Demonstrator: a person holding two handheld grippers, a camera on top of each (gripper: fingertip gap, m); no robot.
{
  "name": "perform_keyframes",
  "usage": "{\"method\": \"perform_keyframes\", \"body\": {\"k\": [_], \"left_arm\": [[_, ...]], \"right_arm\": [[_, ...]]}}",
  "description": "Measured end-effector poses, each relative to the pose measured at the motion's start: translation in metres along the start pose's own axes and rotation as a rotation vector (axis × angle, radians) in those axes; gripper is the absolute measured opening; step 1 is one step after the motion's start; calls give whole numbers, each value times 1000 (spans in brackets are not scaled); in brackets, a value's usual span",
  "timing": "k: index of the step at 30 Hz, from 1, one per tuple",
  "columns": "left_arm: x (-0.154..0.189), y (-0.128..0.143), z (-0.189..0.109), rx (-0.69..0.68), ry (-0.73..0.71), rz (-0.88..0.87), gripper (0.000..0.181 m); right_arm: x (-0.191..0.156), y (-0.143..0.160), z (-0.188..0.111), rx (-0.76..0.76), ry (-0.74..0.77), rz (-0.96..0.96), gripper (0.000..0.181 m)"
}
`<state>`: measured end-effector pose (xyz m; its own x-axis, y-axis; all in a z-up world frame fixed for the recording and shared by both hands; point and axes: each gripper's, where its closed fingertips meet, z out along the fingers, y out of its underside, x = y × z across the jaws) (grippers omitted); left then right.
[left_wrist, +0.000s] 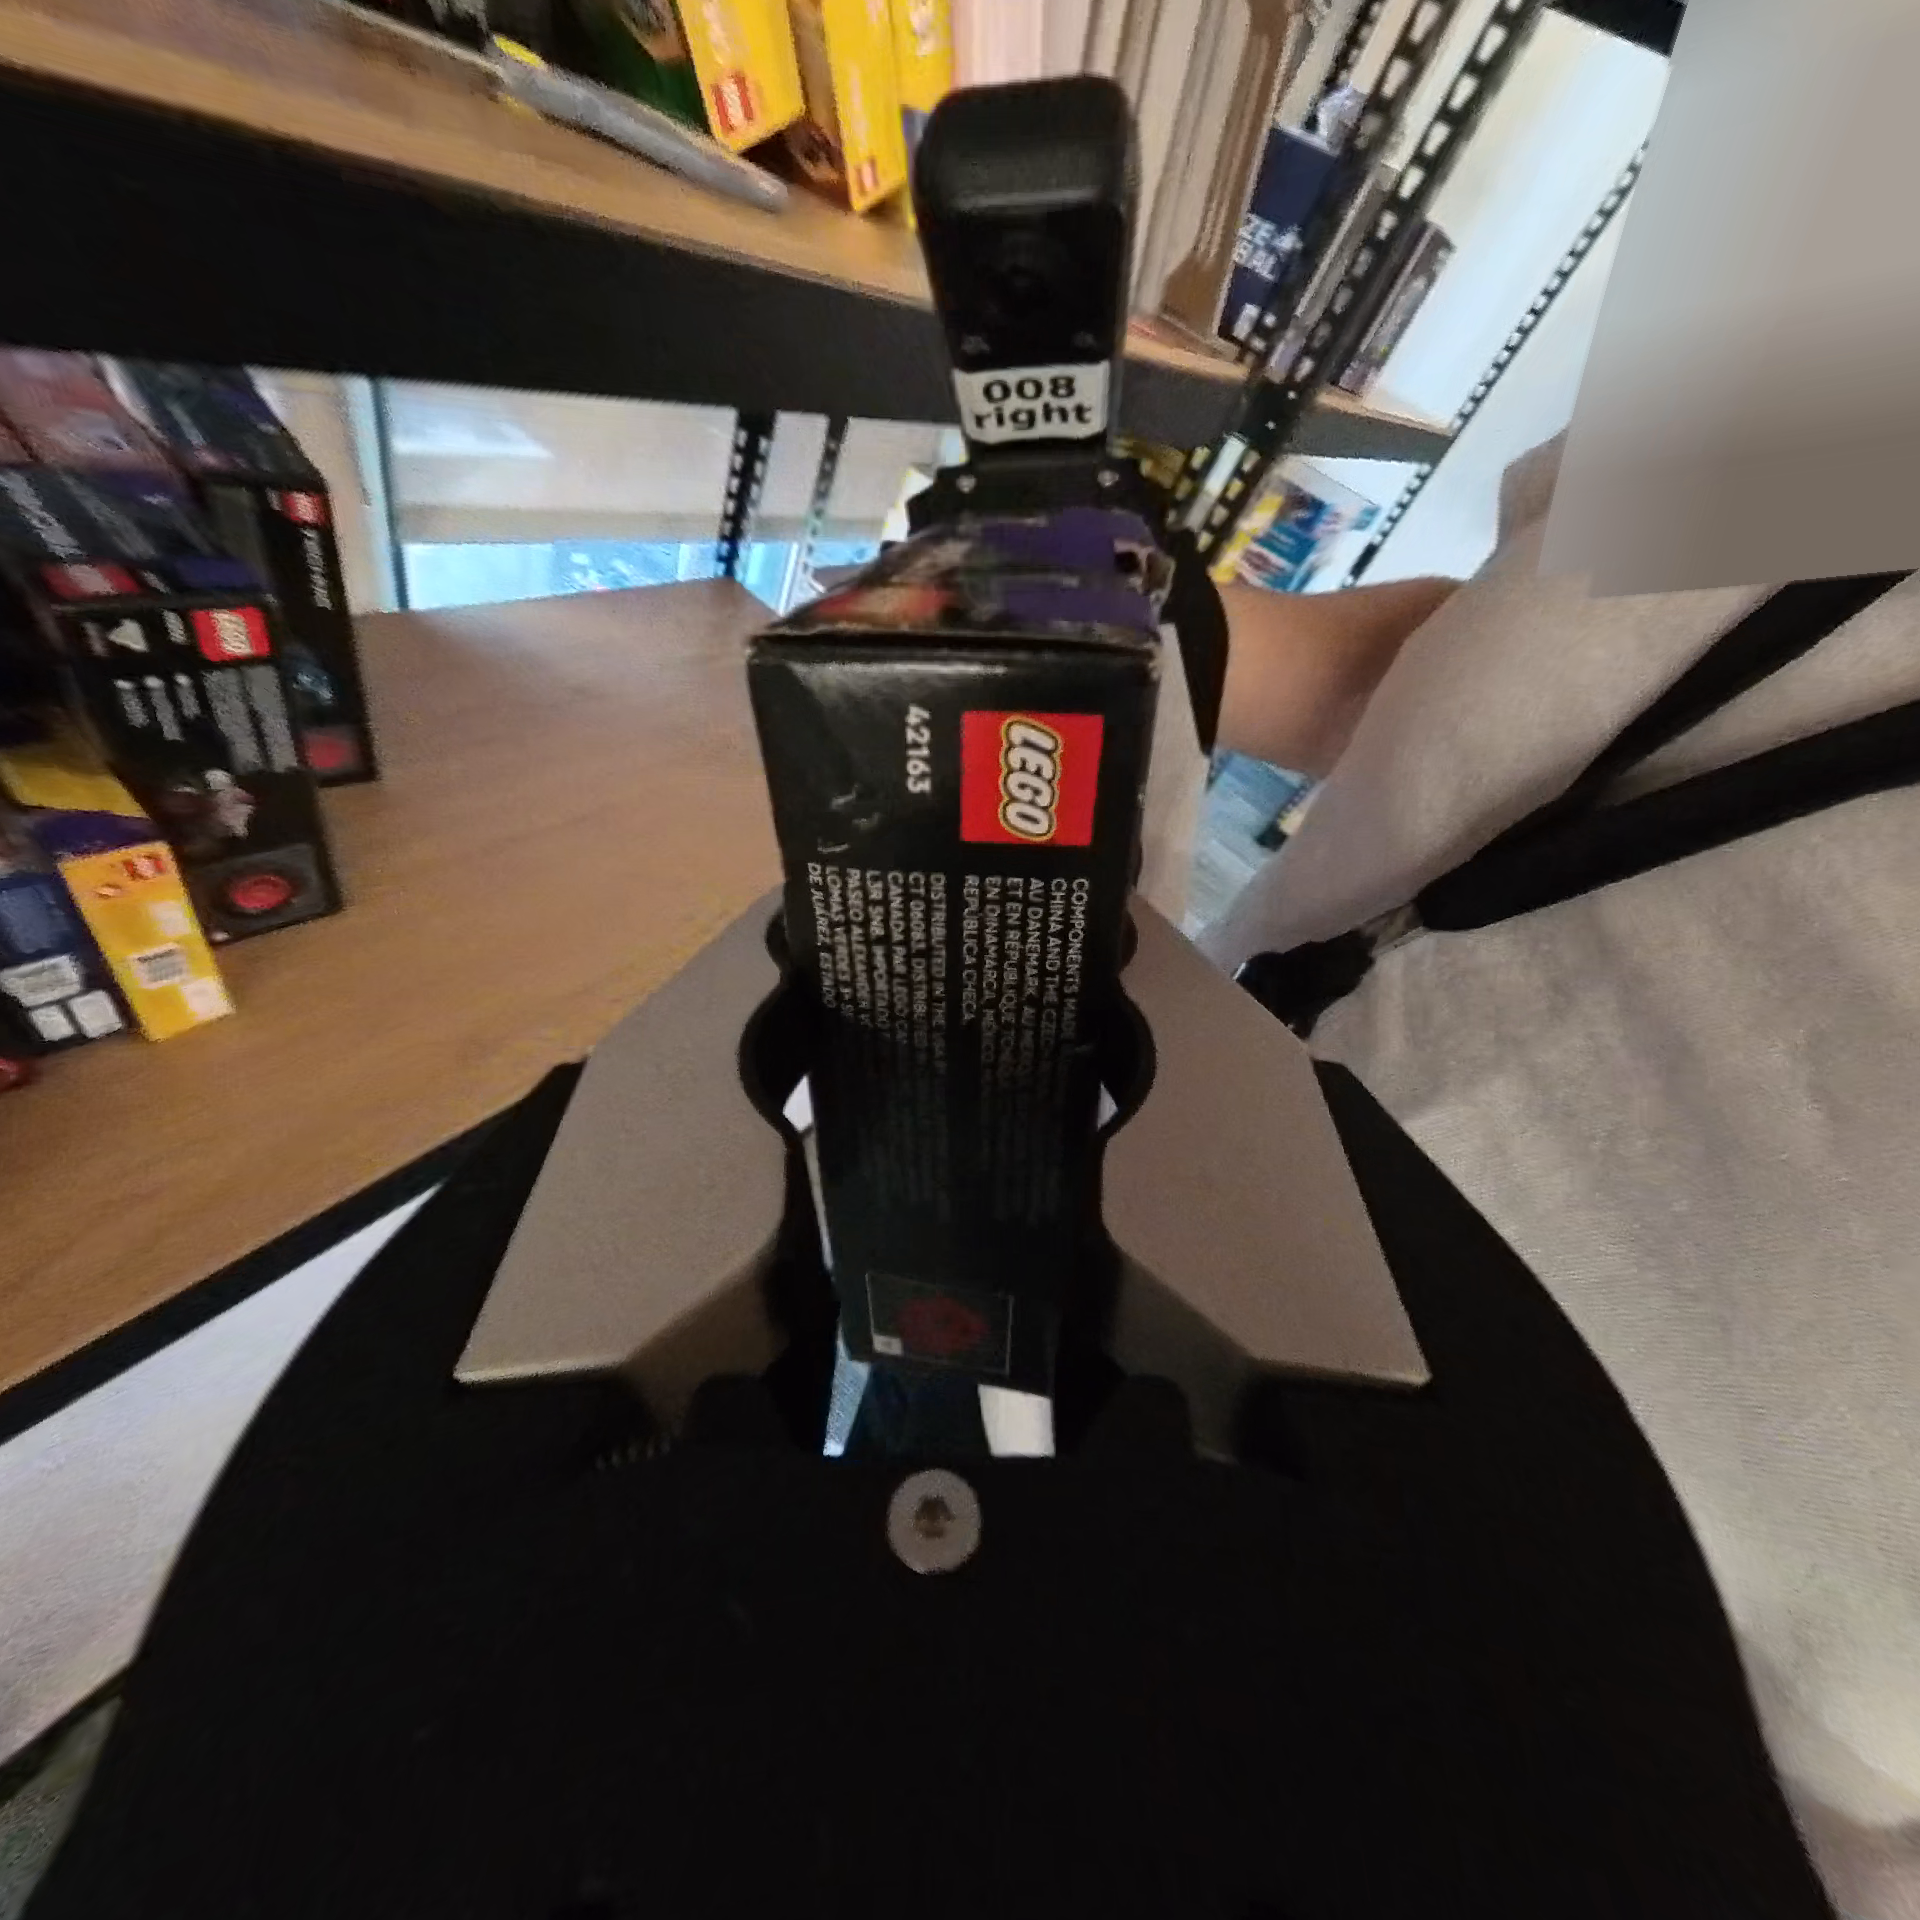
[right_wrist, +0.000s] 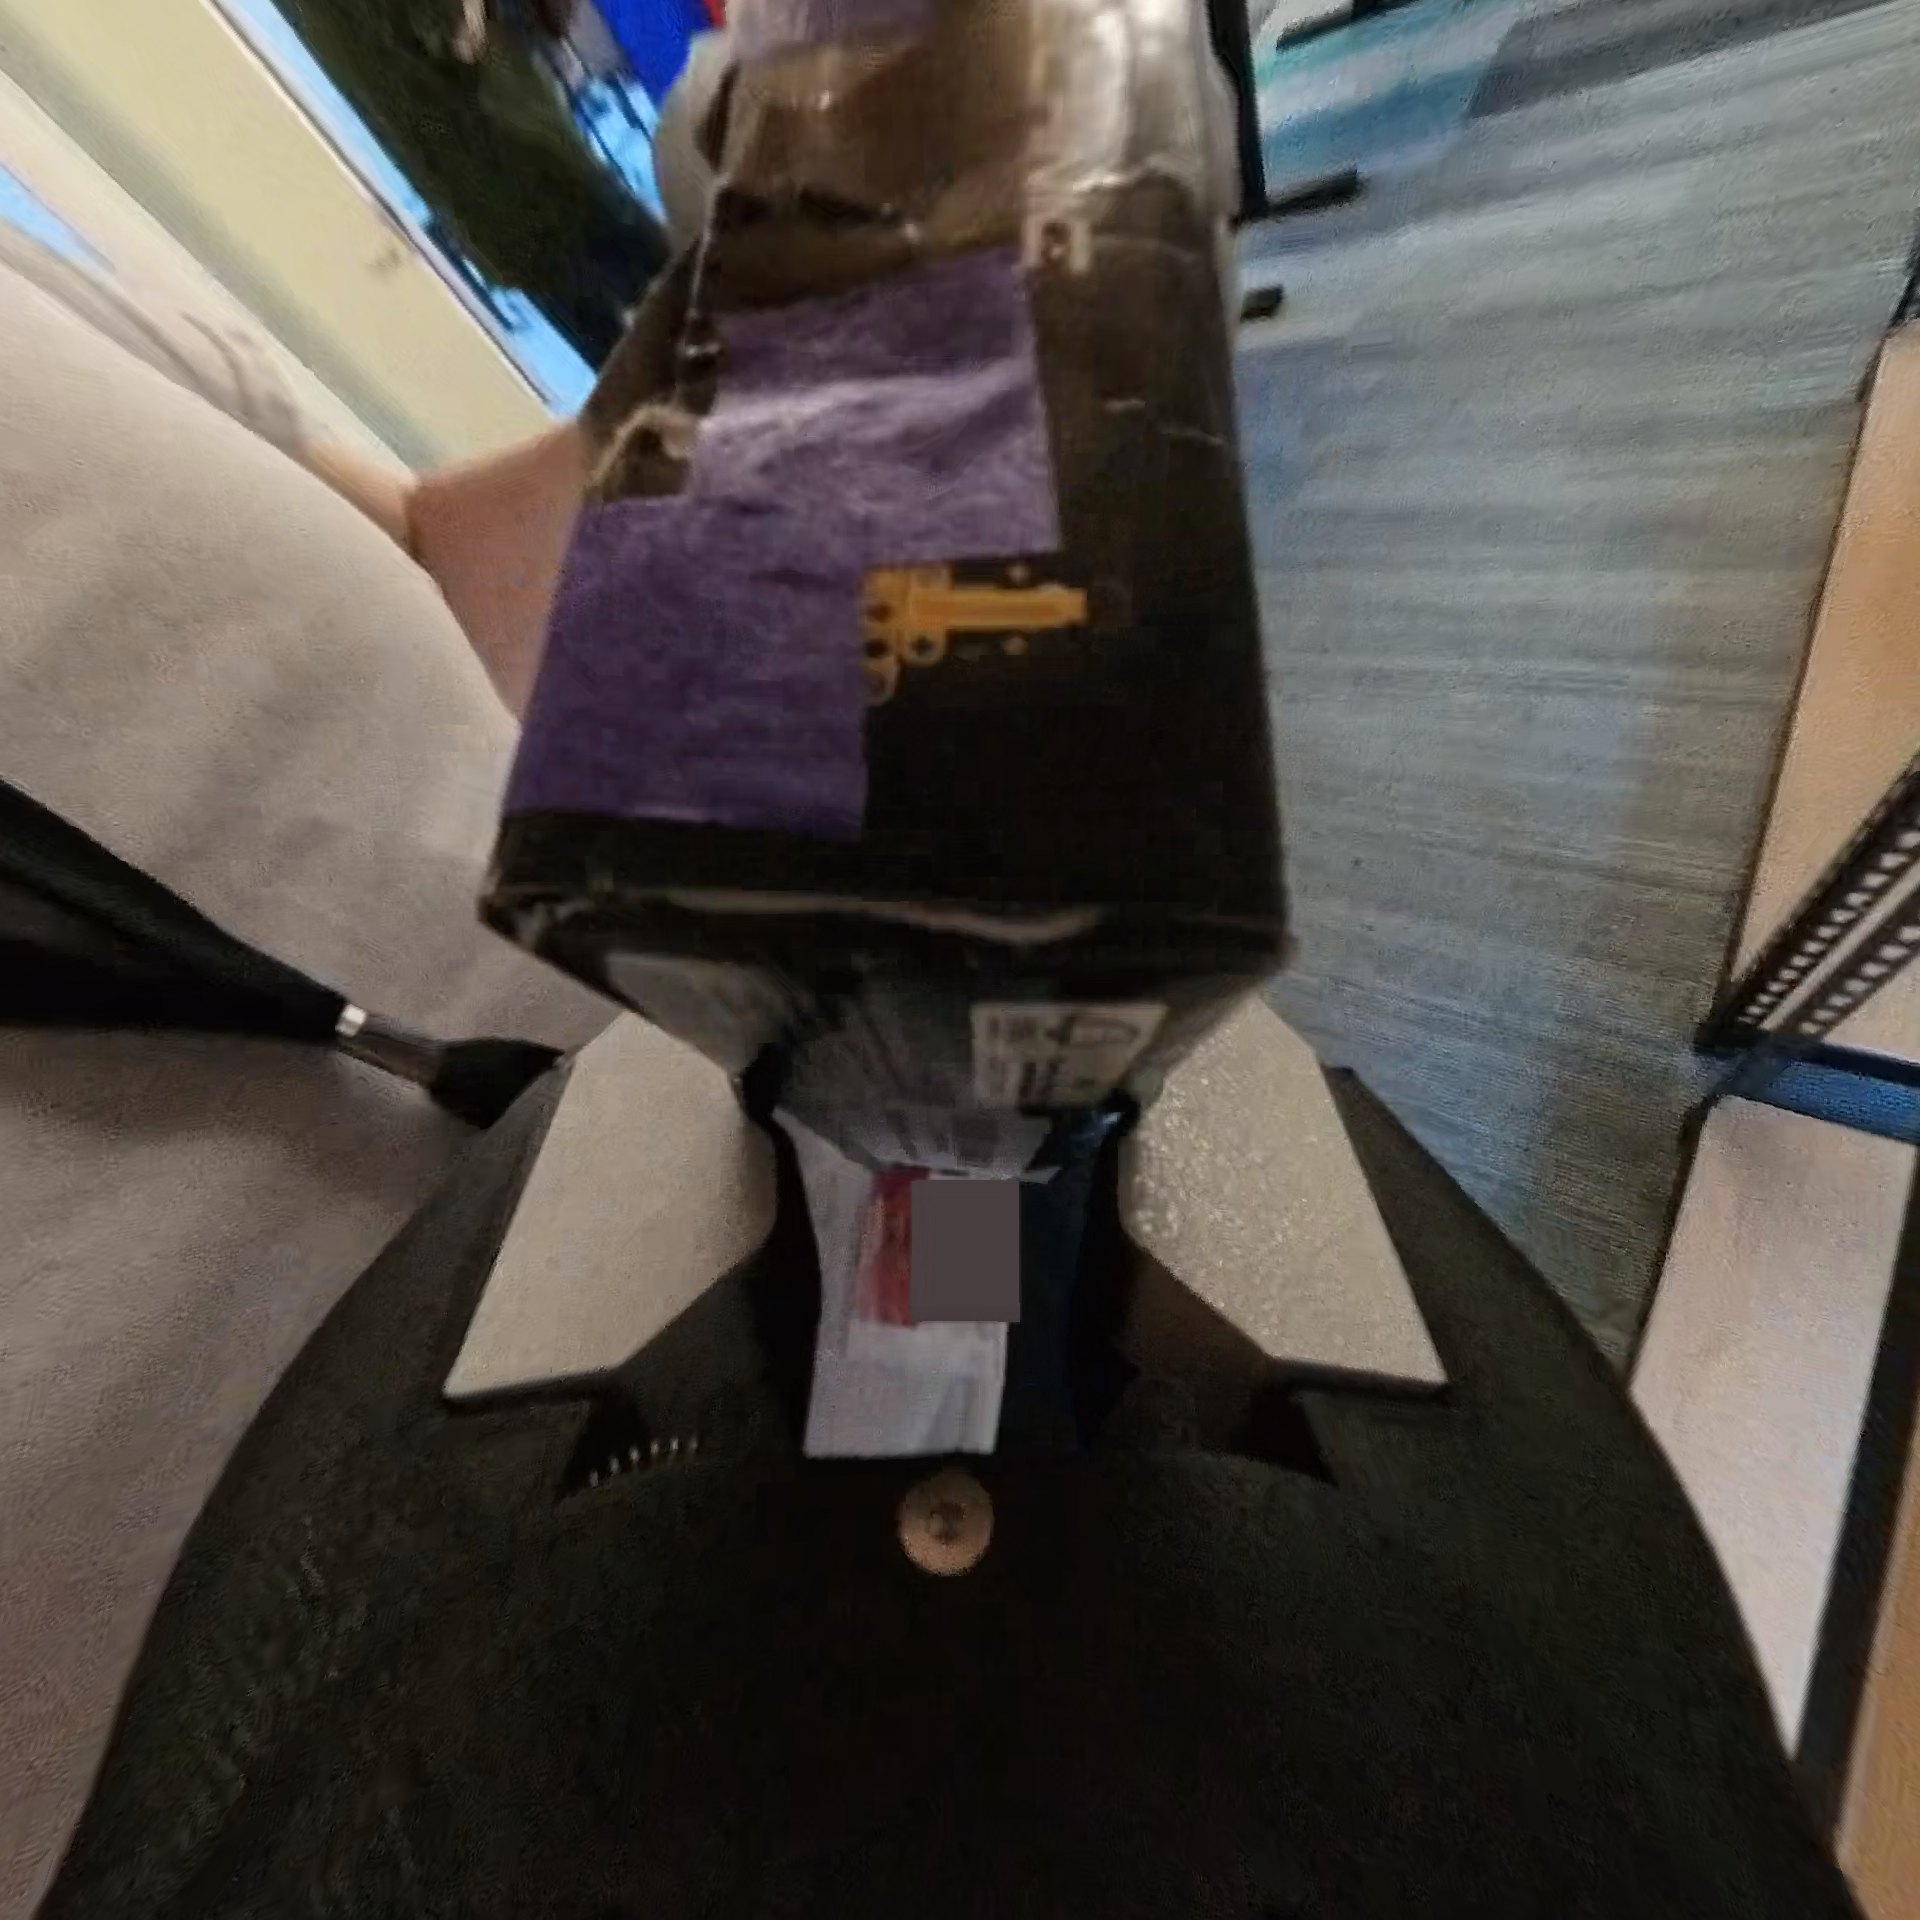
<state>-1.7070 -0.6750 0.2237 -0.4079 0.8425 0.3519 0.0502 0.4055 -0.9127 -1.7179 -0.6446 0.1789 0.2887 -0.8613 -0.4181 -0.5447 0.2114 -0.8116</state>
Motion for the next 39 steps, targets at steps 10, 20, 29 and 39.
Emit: {"method": "perform_keyframes", "body": {"k": [10,20,29,39], "left_arm": [[-60,76,-66,54,-263,-167,73],[-1,176,-188,45,-565,-313,62],[-17,187,-181,170,-642,-488,50],[-66,176,-130,203,-648,-563,50]], "right_arm": [[54,94,47,332,76,605,49],[280,244,-129,481,1093,763,49],[434,327,-218,217,1659,748,49],[498,350,-190,66,1475,702,61]]}}
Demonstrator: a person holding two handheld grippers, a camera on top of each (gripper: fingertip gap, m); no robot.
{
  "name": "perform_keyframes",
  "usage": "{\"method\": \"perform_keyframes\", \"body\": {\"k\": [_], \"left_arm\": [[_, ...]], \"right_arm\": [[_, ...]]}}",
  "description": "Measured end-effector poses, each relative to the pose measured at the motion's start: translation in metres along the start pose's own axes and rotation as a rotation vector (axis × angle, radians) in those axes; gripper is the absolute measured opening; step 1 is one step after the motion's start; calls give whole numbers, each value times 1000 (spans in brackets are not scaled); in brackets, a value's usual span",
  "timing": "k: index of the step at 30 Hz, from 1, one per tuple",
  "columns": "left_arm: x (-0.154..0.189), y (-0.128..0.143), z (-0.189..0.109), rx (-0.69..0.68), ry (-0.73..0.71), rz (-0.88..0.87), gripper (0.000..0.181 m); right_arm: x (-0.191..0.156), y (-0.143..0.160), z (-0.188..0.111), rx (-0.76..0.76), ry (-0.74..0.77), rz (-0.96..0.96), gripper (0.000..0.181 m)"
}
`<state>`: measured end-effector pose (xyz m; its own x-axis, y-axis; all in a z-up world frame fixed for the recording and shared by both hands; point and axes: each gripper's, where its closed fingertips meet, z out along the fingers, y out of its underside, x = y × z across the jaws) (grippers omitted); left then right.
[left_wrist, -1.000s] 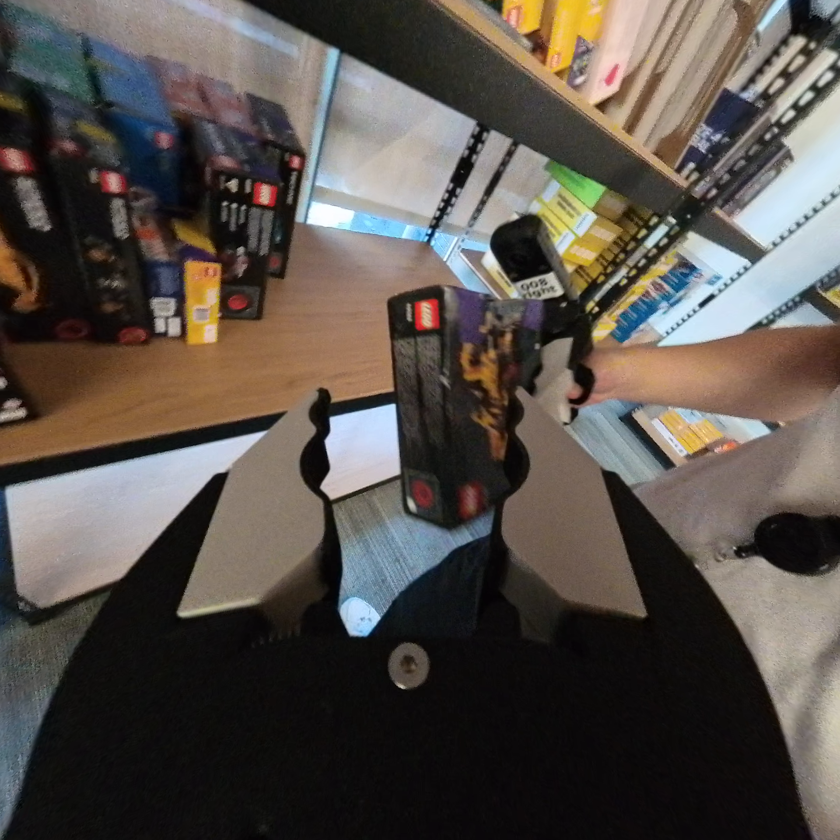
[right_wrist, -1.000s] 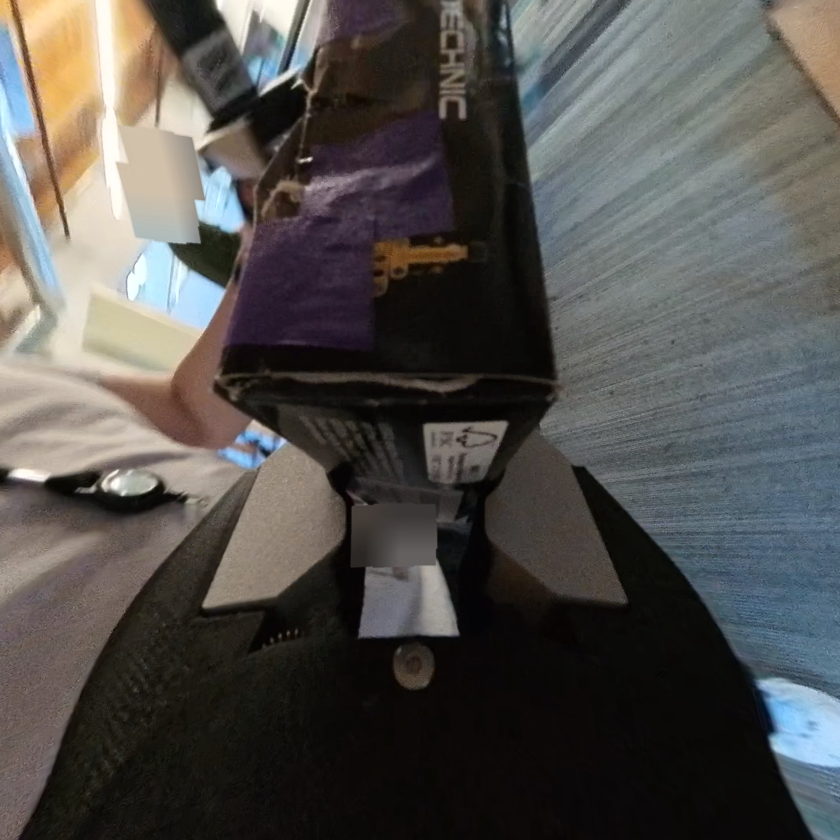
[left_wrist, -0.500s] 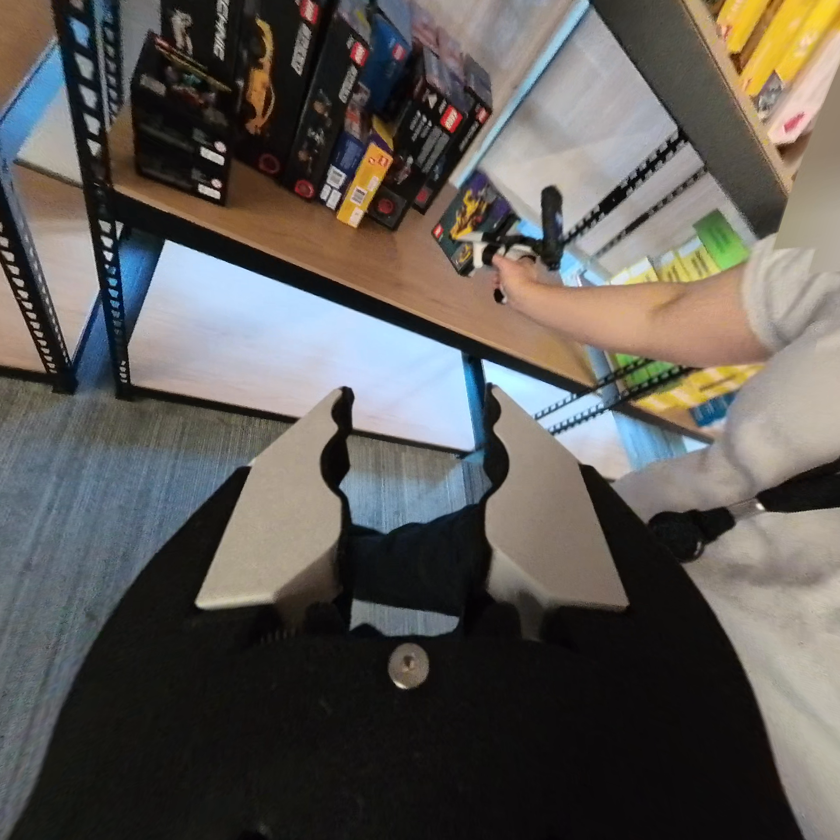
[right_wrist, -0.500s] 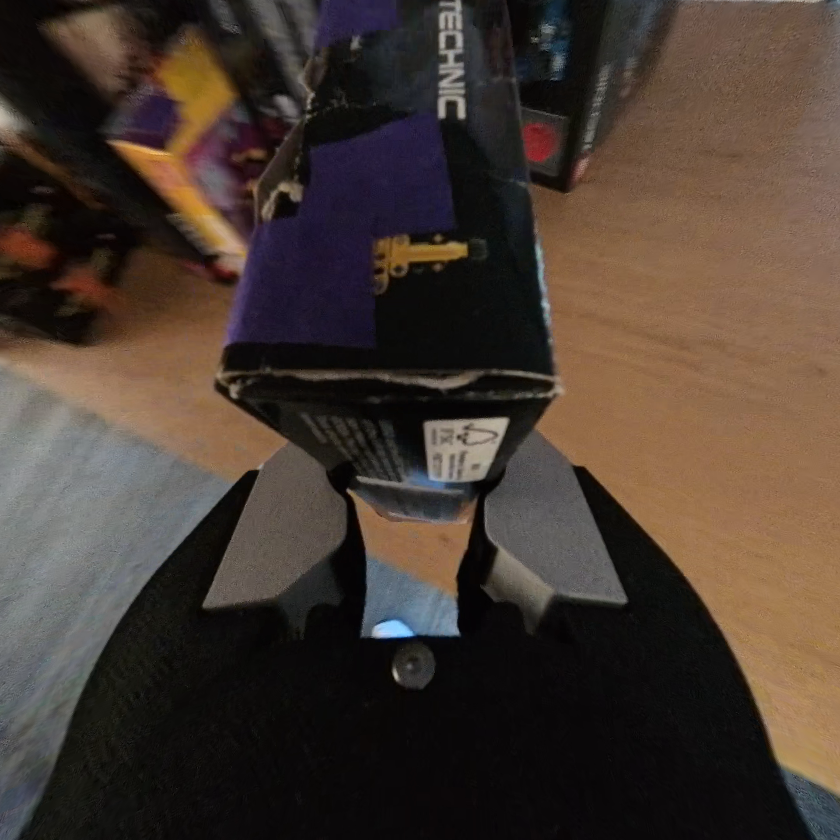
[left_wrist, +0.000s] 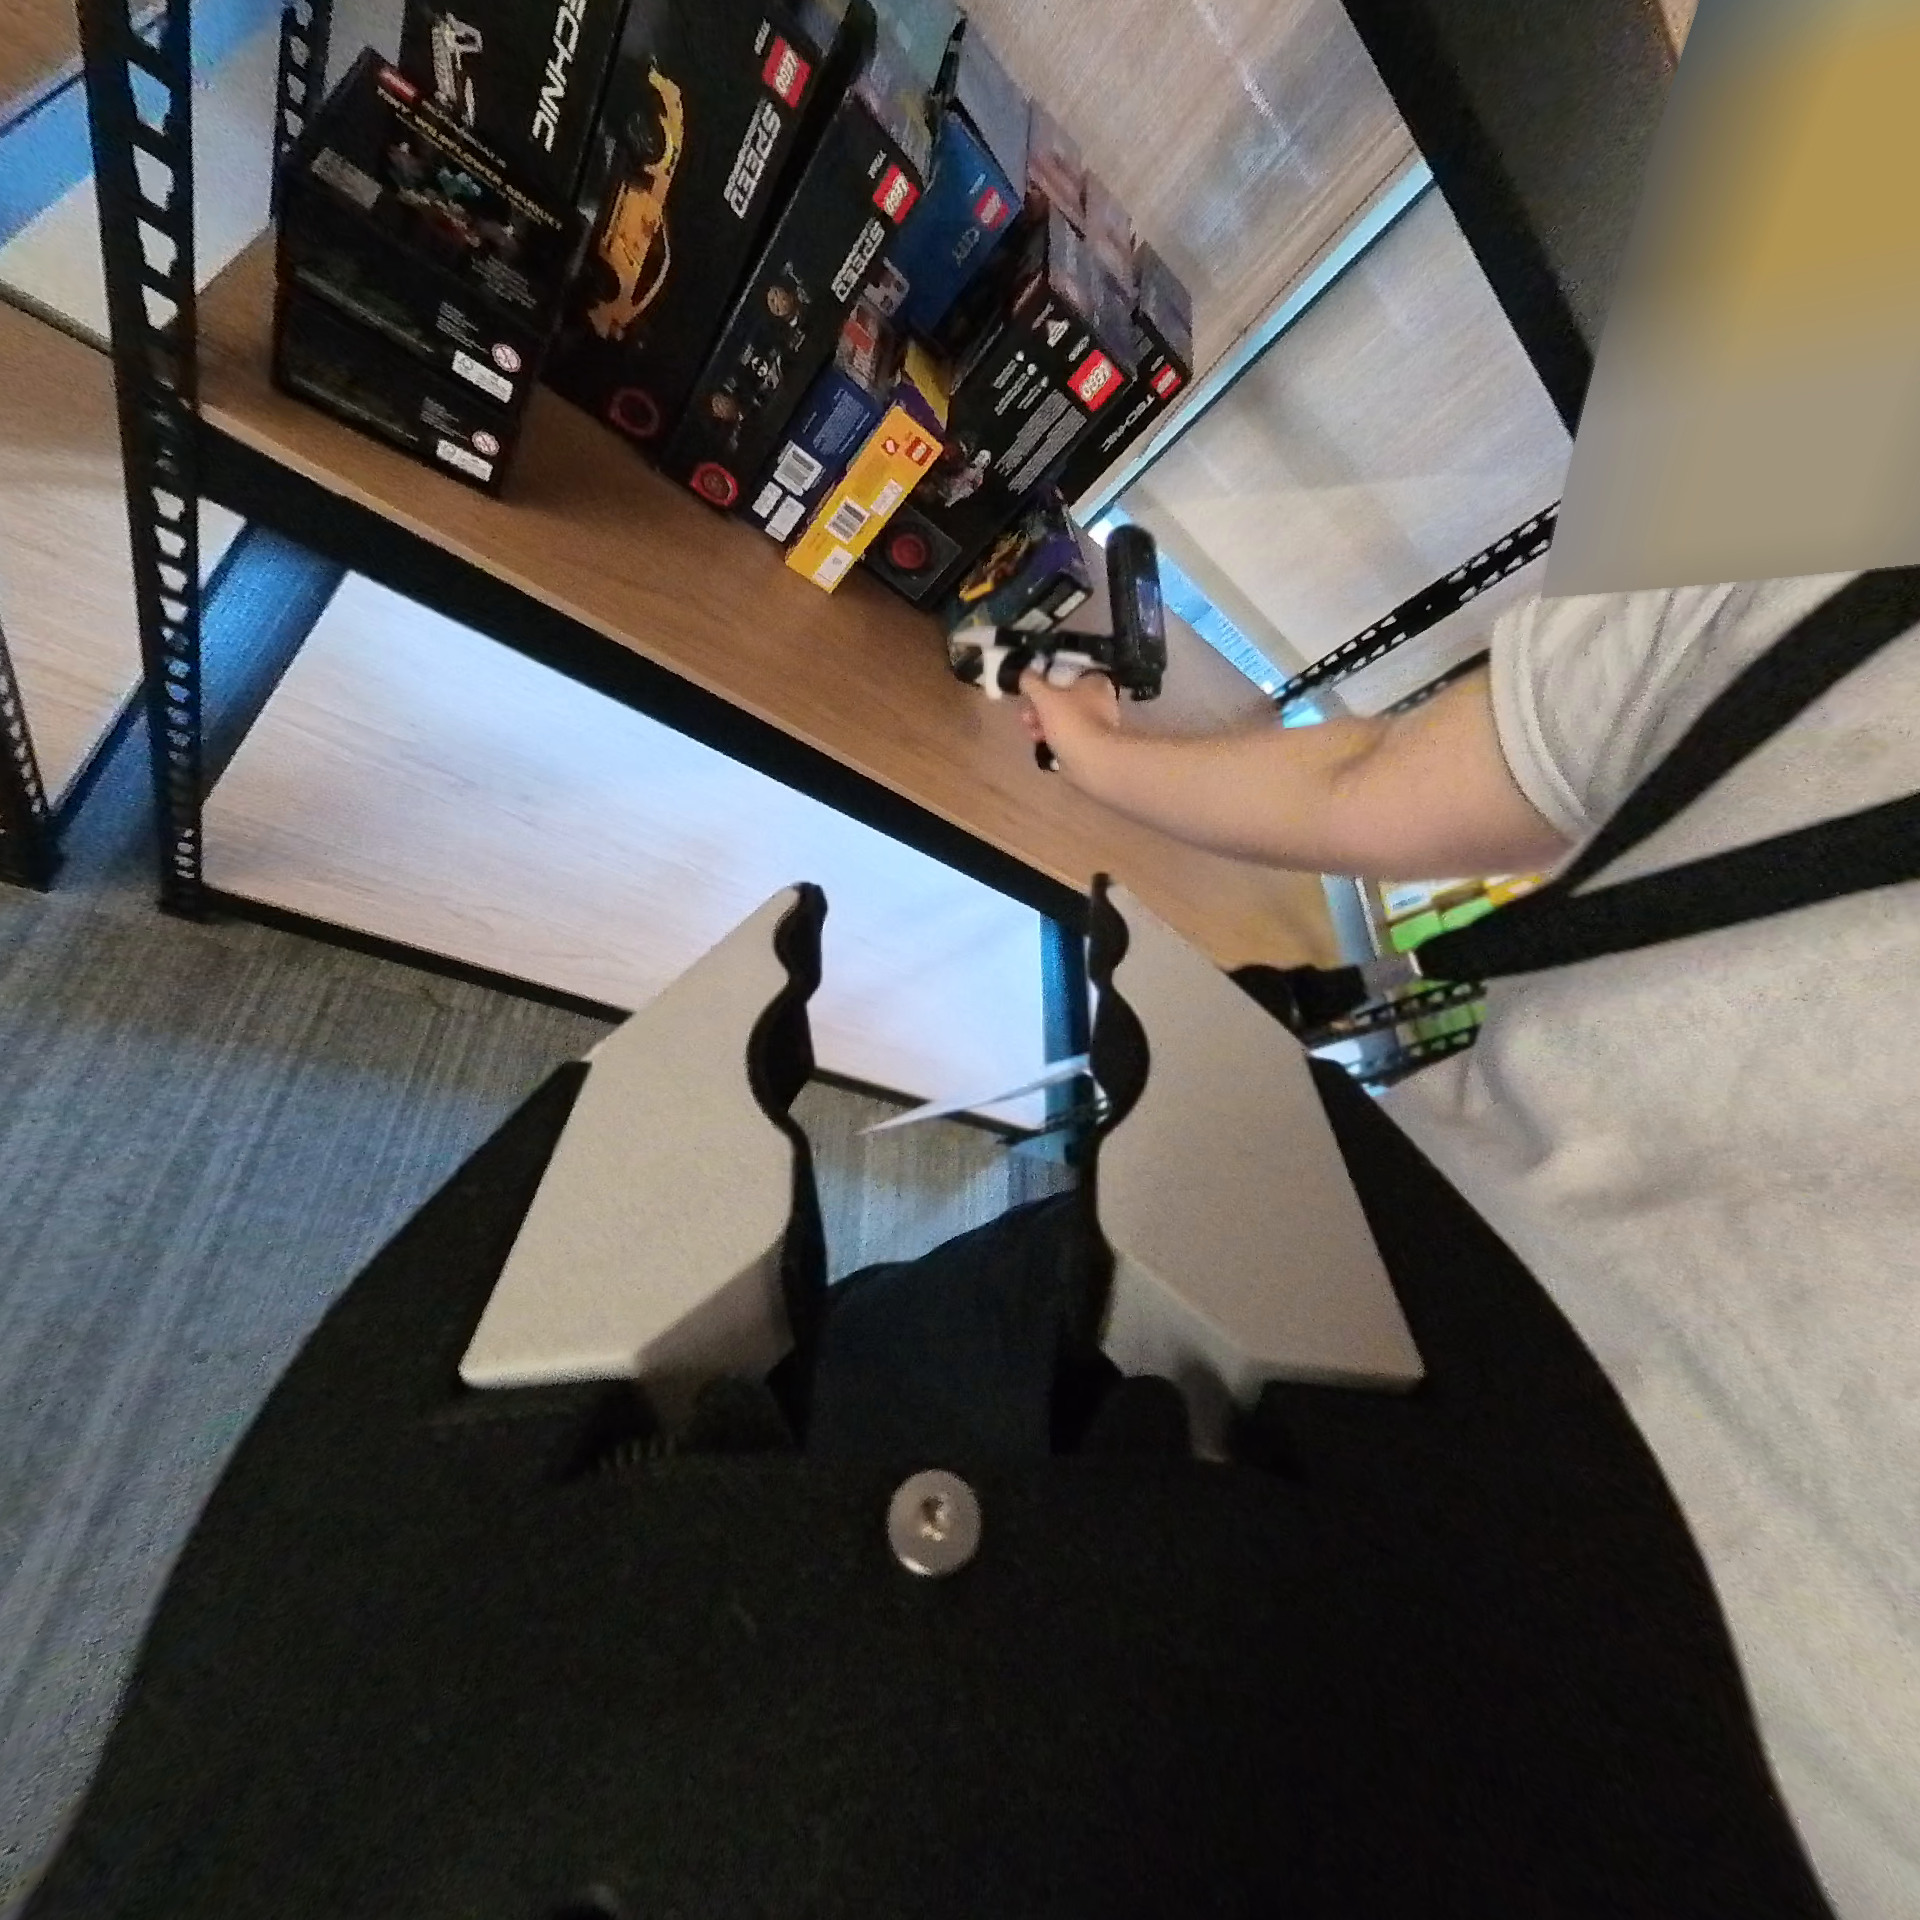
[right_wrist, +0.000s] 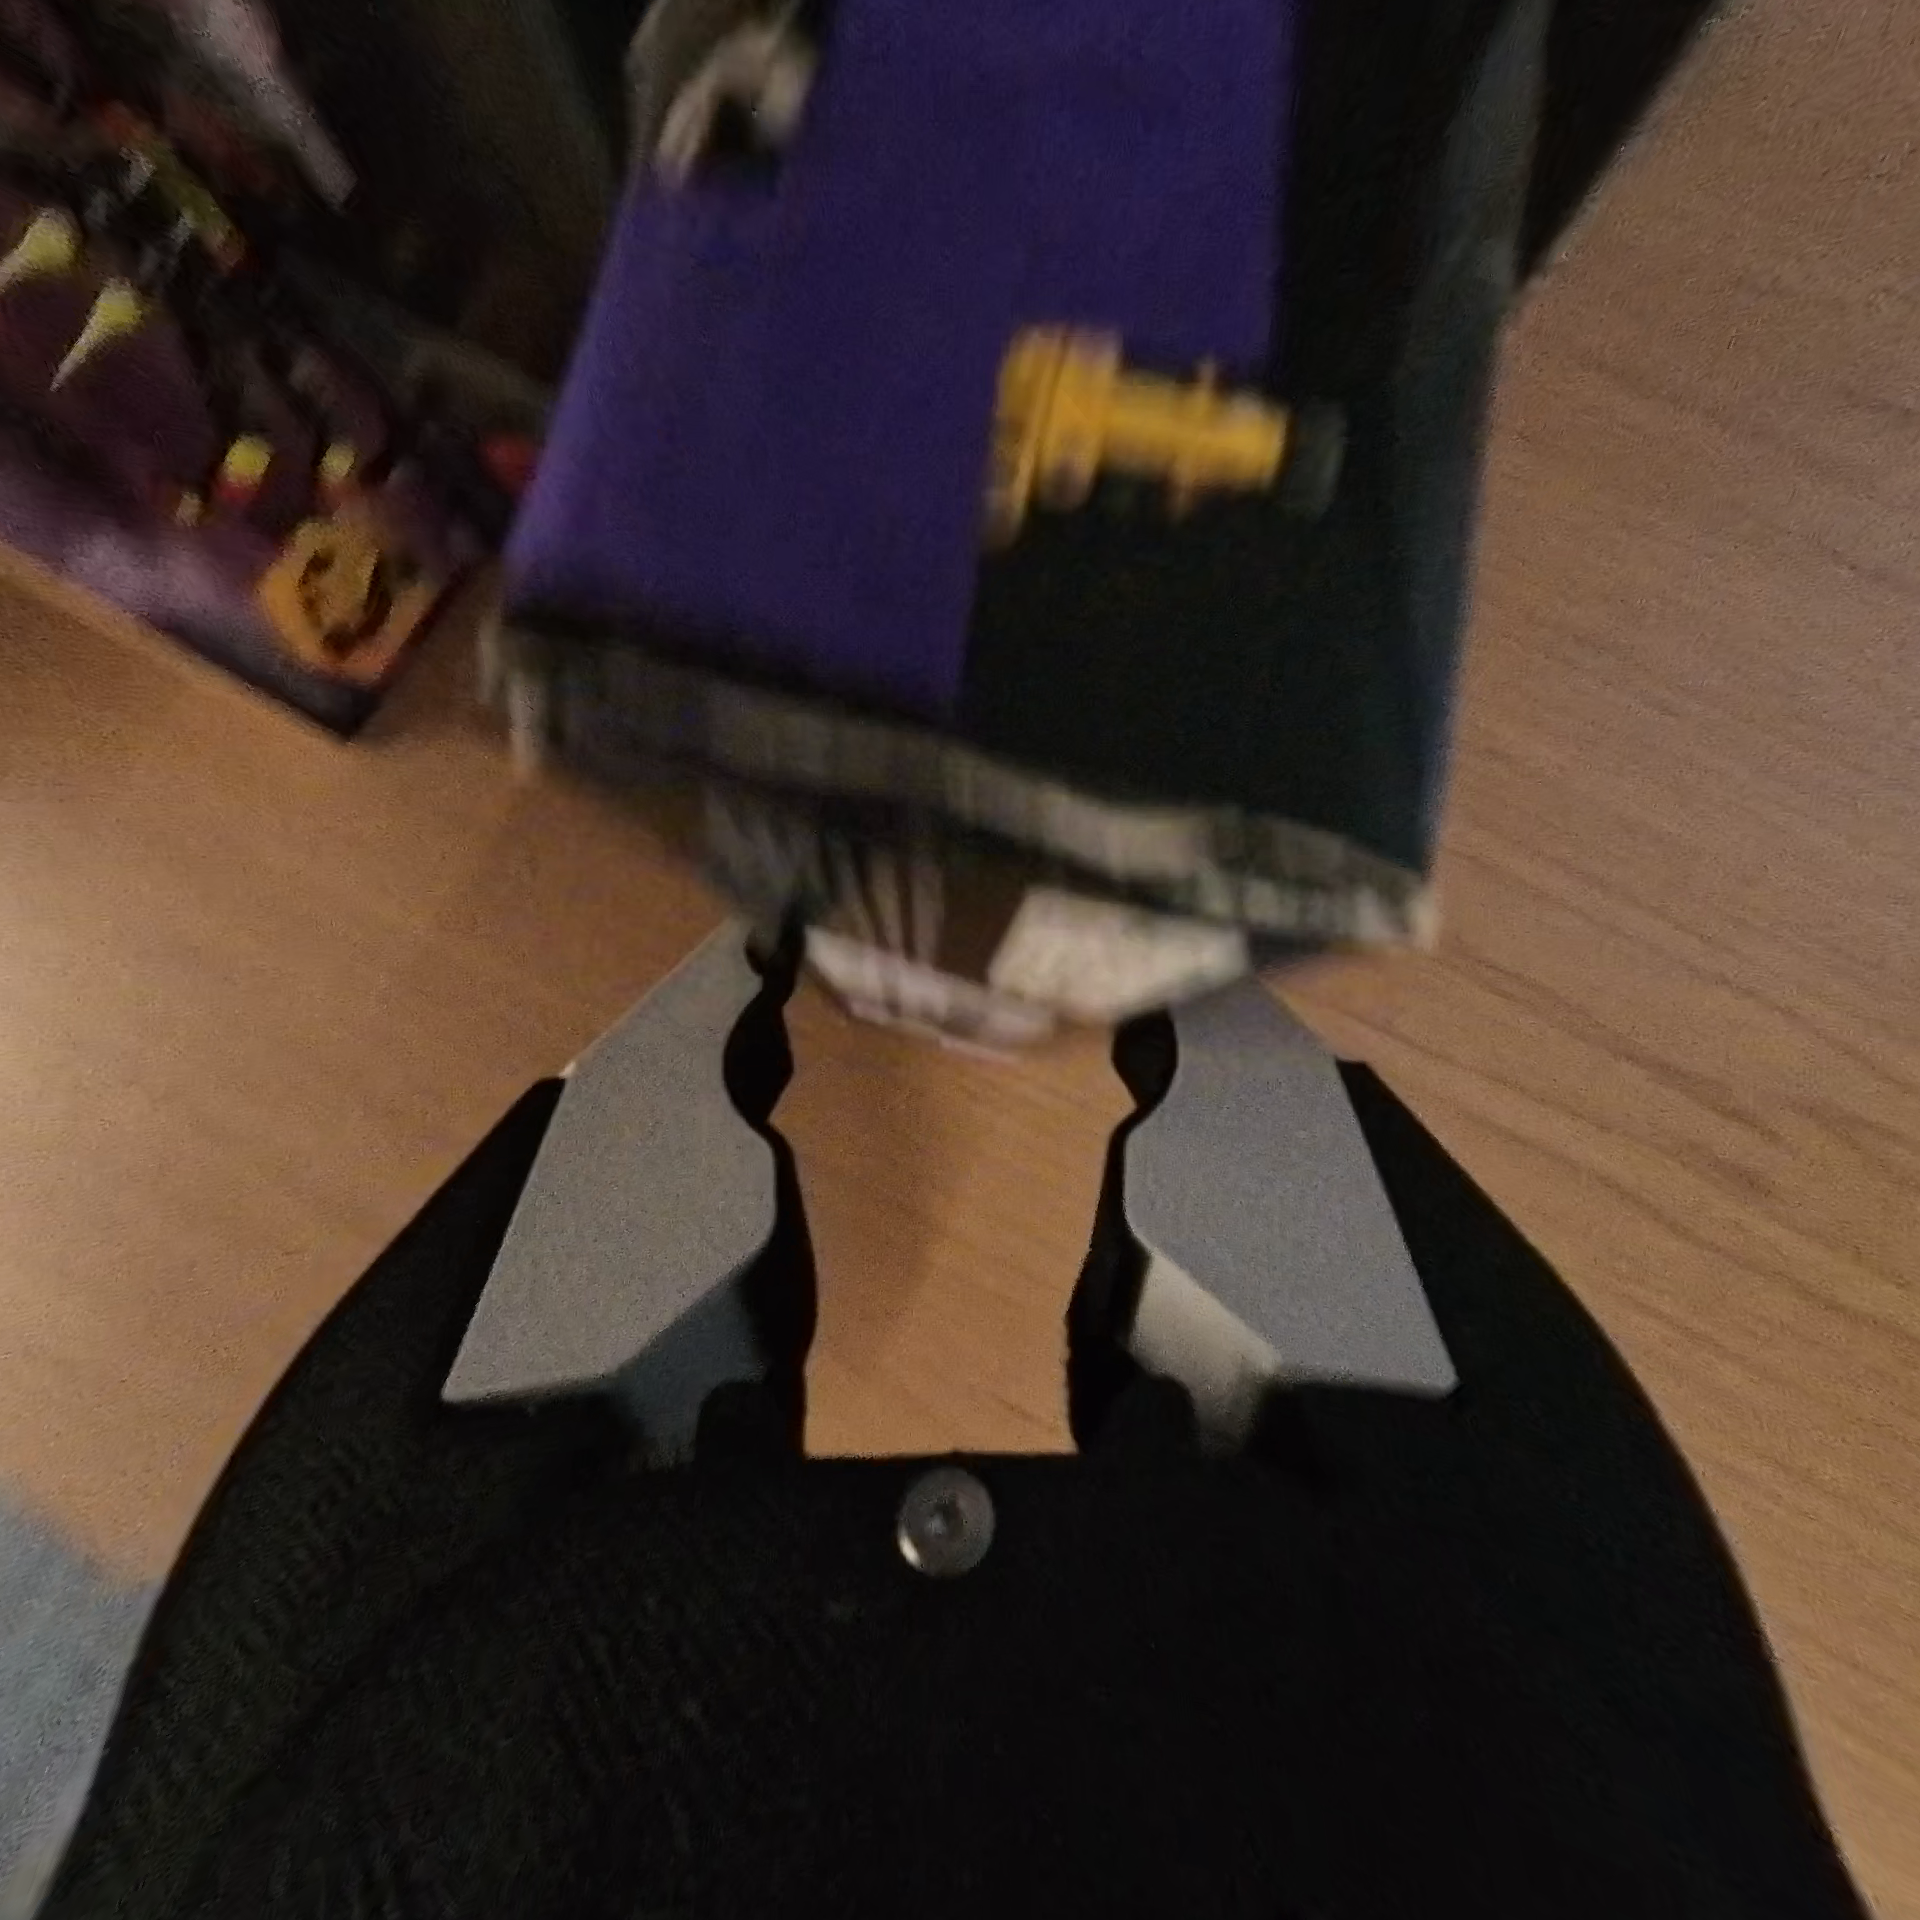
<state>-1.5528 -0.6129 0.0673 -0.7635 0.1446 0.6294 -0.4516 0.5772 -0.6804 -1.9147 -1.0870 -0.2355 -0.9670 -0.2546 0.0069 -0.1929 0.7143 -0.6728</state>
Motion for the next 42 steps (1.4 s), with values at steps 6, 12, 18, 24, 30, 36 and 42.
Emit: {"method": "perform_keyframes", "body": {"k": [6,12,18,24,30,36,42], "left_arm": [[-3,-1,19,-16,15,-25,49],[-9,-3,31,-33,33,-58,47],[3,9,35,-90,69,-57,46],[18,8,18,-87,88,25,47],[41,8,-22,-57,109,207,48],[91,3,-82,41,145,433,51],[122,-24,-139,204,120,615,55]], "right_arm": [[10,12,-18,13,-66,-260,45],[9,-12,11,-19,-106,-308,24],[19,-30,31,-104,-84,-282,23],[-3,-19,-45,73,-63,-209,31],[-66,65,-209,267,-97,-429,30],[-104,116,-342,325,-98,-409,74],[-109,66,-454,599,-60,-249,69]]}}
